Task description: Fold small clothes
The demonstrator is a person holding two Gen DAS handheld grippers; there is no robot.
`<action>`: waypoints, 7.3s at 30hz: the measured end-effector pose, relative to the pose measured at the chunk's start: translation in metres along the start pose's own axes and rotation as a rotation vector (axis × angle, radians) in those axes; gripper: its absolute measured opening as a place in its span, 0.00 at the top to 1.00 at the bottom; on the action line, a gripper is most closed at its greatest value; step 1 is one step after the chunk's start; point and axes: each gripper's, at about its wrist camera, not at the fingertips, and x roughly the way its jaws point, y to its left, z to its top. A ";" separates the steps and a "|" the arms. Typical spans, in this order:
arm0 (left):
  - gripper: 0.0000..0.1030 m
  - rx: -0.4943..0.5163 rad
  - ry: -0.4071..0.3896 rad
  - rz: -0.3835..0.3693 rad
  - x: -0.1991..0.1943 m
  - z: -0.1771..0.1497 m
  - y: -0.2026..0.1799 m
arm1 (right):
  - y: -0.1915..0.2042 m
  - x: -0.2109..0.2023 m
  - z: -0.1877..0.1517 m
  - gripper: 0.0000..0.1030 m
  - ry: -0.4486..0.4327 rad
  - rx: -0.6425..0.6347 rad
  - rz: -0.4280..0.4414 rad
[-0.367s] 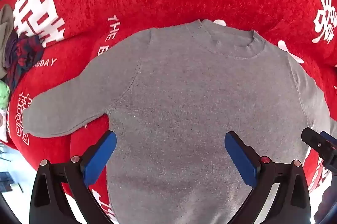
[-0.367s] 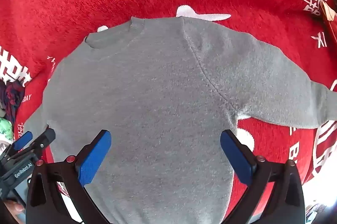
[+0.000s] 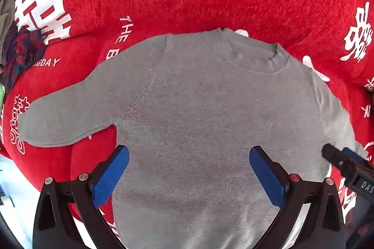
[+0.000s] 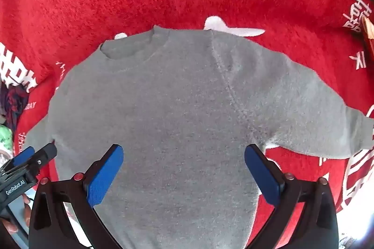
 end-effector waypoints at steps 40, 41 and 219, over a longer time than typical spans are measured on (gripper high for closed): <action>0.00 -0.003 0.112 0.053 0.018 -0.019 0.032 | 0.032 0.003 -0.015 0.00 0.101 -0.015 -0.112; 0.00 -0.001 0.113 0.060 0.018 -0.020 0.032 | 0.031 0.003 -0.016 0.00 0.103 -0.013 -0.112; 0.00 -0.719 -0.118 -0.531 0.113 -0.022 0.295 | 0.261 0.096 -0.055 0.00 0.255 -0.289 -0.096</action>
